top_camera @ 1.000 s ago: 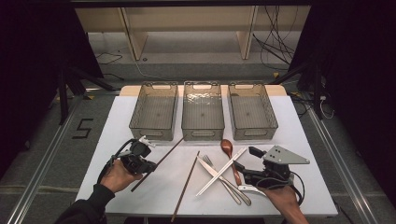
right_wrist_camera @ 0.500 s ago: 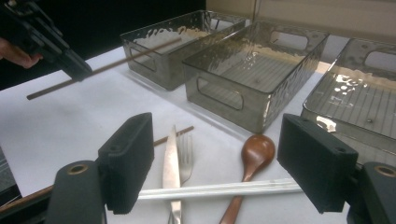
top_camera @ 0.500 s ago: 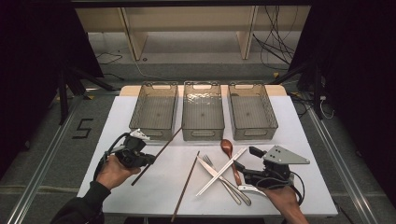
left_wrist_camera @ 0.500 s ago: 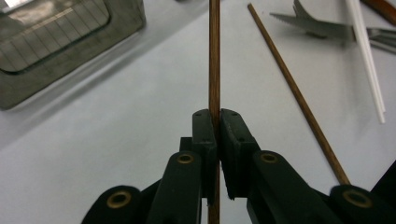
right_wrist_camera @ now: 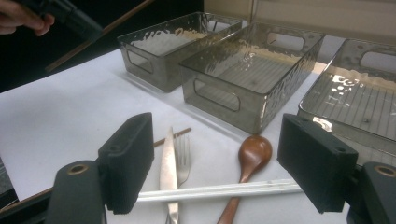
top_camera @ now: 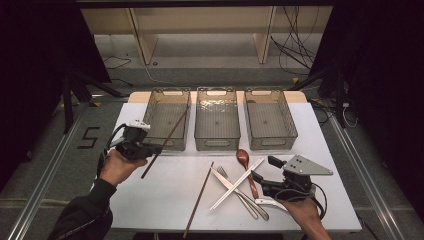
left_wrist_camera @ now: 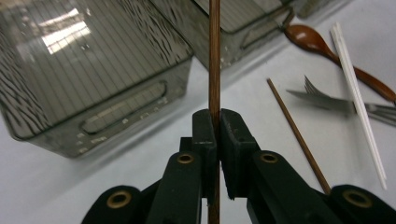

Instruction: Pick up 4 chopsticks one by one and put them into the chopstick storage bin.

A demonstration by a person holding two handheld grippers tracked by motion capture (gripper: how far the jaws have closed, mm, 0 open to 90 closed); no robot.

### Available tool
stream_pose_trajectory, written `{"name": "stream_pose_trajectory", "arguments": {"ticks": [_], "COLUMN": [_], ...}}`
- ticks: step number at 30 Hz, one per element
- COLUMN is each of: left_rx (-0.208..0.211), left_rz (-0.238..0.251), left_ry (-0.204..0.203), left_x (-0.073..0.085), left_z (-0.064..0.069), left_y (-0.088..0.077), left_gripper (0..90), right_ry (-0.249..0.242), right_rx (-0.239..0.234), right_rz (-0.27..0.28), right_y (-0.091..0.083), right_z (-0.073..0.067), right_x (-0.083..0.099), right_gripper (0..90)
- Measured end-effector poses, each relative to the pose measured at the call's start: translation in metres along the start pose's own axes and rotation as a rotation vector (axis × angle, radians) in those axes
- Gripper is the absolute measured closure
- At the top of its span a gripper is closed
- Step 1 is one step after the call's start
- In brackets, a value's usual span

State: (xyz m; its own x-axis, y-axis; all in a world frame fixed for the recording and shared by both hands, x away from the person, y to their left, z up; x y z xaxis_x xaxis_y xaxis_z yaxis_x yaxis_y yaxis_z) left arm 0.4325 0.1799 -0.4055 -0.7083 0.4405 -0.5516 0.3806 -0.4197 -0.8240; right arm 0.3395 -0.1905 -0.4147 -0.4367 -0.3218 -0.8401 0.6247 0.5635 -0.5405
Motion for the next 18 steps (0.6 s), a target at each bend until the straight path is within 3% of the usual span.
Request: {"name": "stream_pose_trajectory", "arguments": {"ticks": [18], "left_rx": [-0.042], "left_rz": [0.139], "left_ry": [-0.069], "left_x": [-0.047], "left_z": [-0.039], "left_y": [-0.006], "left_gripper": [84.3], "right_ry": [-0.001], "right_rx": [-0.003], "right_rz": [0.004], "right_y": [-0.001], "right_z": [0.000], "right_x": [-0.001], "right_gripper": [27.8]}}
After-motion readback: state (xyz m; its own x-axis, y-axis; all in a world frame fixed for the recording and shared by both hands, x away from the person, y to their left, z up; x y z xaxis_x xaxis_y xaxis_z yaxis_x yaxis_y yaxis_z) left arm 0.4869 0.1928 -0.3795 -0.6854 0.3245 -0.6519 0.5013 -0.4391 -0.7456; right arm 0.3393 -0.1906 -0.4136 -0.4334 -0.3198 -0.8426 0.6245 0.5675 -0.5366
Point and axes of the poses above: each handheld gripper's, and its own axes: y roughly forward along the jaws, x roughly out of its underside, z roughly to its right, the point moved 5 cm from there along y, roughly forward along the jaws, and after that the axes turned 9 degrees about -z, right-handed, at the moved point
